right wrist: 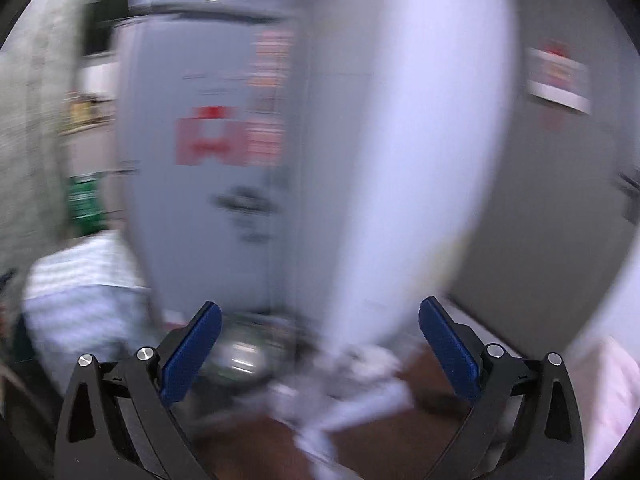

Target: Collect trash

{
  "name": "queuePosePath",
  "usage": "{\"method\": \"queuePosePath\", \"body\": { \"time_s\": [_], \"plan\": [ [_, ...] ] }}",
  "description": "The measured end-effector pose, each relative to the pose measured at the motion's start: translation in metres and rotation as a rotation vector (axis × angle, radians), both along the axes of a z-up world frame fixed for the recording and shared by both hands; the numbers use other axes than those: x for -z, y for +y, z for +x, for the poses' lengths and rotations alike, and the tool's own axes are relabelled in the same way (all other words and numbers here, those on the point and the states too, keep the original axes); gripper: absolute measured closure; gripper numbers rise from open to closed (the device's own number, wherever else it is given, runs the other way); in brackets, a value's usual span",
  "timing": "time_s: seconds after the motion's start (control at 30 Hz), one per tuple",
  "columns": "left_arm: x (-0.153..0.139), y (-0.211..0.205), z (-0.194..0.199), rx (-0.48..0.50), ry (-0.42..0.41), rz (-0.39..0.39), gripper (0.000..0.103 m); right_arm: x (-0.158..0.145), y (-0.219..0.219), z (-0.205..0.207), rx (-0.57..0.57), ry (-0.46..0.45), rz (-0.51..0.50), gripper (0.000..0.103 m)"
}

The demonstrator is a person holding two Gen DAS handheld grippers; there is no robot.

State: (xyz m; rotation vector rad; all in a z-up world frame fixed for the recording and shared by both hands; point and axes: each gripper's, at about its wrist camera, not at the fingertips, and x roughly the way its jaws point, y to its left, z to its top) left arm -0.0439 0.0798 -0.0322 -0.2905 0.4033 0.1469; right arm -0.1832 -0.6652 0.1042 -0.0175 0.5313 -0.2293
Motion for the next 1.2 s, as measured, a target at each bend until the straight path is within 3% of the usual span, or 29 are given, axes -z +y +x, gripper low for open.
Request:
{"method": "queuePosePath", "body": {
  "time_s": [0.1, 0.3, 0.4, 0.5, 0.6, 0.8, 0.9, 1.2],
  "plan": [
    [0.003, -0.012, -0.008, -0.025, 0.007, -0.004, 0.005, 0.008, -0.096, -0.062, 0.246, 0.05, -0.001, 0.003],
    [0.016, -0.042, -0.03, -0.036, 0.053, 0.092, 0.004, 0.04, -0.257, -0.18, 0.686, 0.111, 0.075, 0.003],
    [0.014, -0.047, -0.043, -0.034, 0.04, 0.137, 0.003, 0.075, -0.314, -0.216, 0.797, 0.175, 0.148, 0.003],
    [0.02, -0.037, -0.05, -0.066, 0.036, 0.114, 0.003, 0.102, -0.349, -0.241, 0.85, 0.173, 0.259, 0.003],
    [0.033, -0.022, -0.049, -0.138, 0.073, 0.086, 0.003, 0.122, -0.375, -0.248, 0.887, 0.22, 0.292, 0.003],
    [0.035, -0.007, -0.057, -0.17, 0.071, 0.043, 0.003, 0.141, -0.397, -0.251, 0.928, 0.244, 0.435, 0.002],
    [0.036, -0.004, -0.061, -0.175, 0.085, 0.073, 0.003, 0.141, -0.394, -0.24, 0.932, 0.301, 0.396, 0.002],
    [0.036, 0.008, -0.07, -0.193, 0.099, 0.099, 0.003, 0.142, -0.393, -0.246, 0.935, 0.294, 0.407, 0.002]
  ]
}}
